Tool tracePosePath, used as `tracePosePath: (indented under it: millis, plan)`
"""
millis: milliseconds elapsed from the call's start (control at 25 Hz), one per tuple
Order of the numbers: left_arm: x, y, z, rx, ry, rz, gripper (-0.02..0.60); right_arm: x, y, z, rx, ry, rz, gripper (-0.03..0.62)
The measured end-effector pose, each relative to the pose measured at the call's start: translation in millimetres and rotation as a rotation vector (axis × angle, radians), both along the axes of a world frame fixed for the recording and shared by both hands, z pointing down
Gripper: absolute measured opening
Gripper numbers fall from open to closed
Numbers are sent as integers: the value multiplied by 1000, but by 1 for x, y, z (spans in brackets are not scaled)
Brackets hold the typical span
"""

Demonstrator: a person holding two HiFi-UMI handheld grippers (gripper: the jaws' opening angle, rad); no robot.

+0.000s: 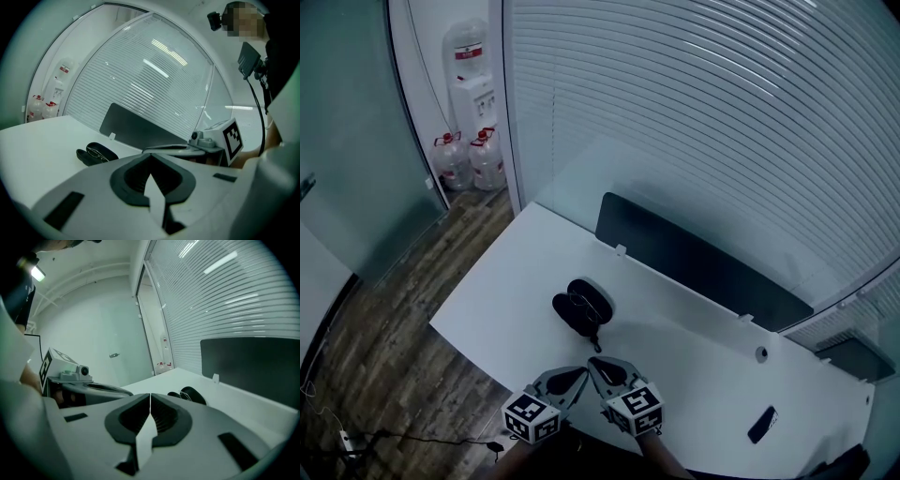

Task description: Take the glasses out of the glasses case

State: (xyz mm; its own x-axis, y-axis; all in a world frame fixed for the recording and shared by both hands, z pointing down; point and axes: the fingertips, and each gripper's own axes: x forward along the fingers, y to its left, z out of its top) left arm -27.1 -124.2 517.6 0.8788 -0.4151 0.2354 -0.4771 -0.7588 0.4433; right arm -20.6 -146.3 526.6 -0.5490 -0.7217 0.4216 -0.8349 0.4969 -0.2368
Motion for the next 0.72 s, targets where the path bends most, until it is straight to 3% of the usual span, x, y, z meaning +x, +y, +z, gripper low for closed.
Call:
tracePosePath:
  millis: [720]
  plan:
    - [24,-46,12,-24,47,-67,0,22,-57,20,-41,149,-63,17]
